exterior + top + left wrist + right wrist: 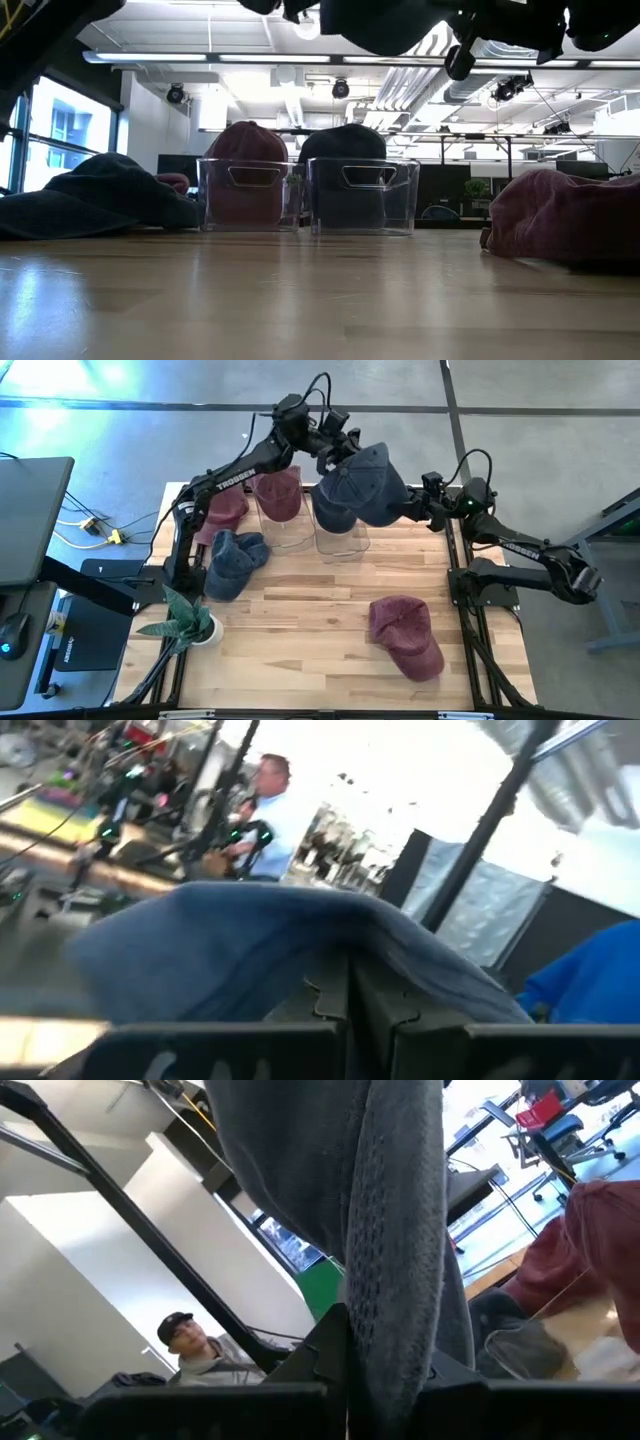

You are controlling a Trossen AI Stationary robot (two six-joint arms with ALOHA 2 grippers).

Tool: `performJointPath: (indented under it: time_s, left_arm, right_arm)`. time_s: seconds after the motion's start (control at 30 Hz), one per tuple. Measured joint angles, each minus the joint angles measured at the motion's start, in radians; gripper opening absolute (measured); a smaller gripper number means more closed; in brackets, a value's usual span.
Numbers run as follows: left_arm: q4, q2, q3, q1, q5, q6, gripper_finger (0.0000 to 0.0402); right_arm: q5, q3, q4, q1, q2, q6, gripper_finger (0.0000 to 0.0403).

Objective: Pick & Place hat
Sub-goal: Put the right blue cap into the right bin

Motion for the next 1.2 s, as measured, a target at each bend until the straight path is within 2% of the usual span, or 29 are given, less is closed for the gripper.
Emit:
performJointPath:
  time_s: [0.23,0.33,0.53,0.73,0.83,0.93,1.2]
  left_arm:
    - [-0.142,0.015,0.000,0.004,0.016,0.212,0.0001]
    - [-0.149,0.015,0.000,0.037,0.019,0.229,0.0008]
    - [-0.145,0.015,0.000,0.122,0.070,0.181,0.0065]
    - [-0.146,0.015,0.000,0.205,0.285,0.023,0.0133]
    - [-0.149,-0.001,0.000,0.228,0.383,-0.108,0.0142]
    - [-0.146,-0.034,0.000,0.225,0.443,-0.174,0.0142]
    - [-0.351,-0.122,0.000,0.207,0.417,-0.118,0.0145]
  right_arm:
    - [0.002,0.000,0.006,0.000,0.008,-0.003,0.0015]
    - [0.003,0.000,0.009,0.000,0.008,-0.003,0.0015]
    - [0.000,0.000,0.019,0.000,0.008,0.003,0.0015]
    - [-0.009,0.000,0.052,0.000,0.003,0.004,0.0012]
    - [-0.009,0.000,0.055,-0.006,-0.003,0.003,0.0015]
    - [-0.008,0.000,0.054,-0.009,-0.003,-0.004,0.0016]
    - [-0.011,0.000,0.054,-0.009,-0.003,-0.049,0.0015]
